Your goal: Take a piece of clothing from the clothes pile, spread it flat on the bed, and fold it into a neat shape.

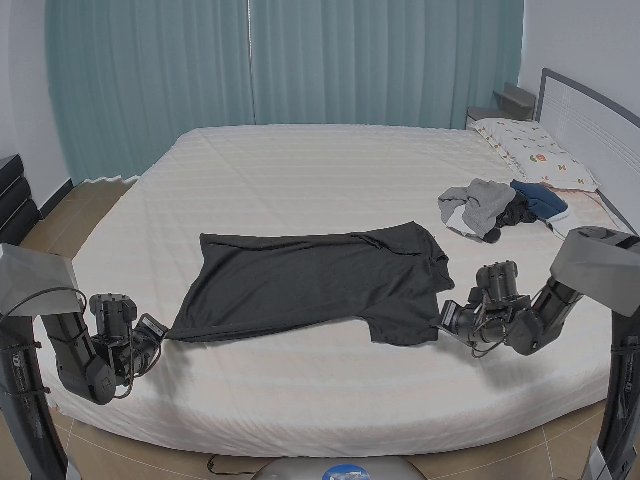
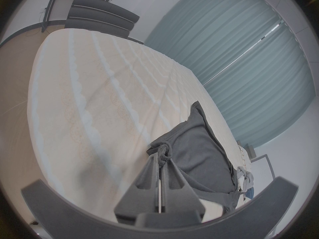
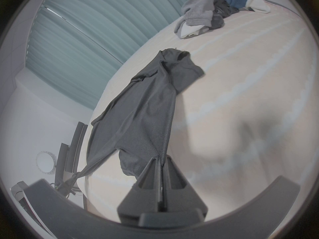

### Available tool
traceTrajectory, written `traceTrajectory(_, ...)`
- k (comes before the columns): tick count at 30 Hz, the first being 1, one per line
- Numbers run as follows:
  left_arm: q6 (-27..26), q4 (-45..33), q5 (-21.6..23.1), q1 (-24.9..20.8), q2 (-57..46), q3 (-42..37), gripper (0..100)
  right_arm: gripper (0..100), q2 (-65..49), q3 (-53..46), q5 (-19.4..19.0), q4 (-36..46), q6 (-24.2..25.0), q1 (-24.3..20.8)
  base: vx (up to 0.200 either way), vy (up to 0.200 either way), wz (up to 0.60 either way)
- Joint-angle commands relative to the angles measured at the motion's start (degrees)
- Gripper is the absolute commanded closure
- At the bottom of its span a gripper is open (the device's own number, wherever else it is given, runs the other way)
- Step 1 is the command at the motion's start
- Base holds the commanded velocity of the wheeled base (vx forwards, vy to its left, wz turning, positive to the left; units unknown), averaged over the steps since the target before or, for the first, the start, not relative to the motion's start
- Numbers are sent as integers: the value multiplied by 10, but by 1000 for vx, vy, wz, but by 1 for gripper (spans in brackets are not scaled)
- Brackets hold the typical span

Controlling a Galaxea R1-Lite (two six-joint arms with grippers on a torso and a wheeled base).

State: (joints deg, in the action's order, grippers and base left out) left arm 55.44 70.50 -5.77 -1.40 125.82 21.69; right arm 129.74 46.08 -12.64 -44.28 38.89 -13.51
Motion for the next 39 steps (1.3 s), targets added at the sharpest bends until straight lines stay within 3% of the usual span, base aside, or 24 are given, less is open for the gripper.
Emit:
traceTrajectory(1,-41,6,9,-4,-46,-53,100,100,-136,-137,-20,3,-14,23,0,0,0)
traceTrajectory(4,-64,6,11,-10,-53,-64,100,100,-163,-177,-25,0,-20,23,0,0,0)
traceTrajectory(8,-104,1,10,-51,-71,-103,100,100,-209,-260,-46,-1,-72,23,0,0,0)
traceTrajectory(23,-189,-56,6,-86,-95,-164,100,100,-239,-398,-68,-2,-152,30,0,0,0)
traceTrajectory(39,-230,-78,7,-87,-106,-184,100,100,-230,-421,-69,-4,-165,30,0,0,0)
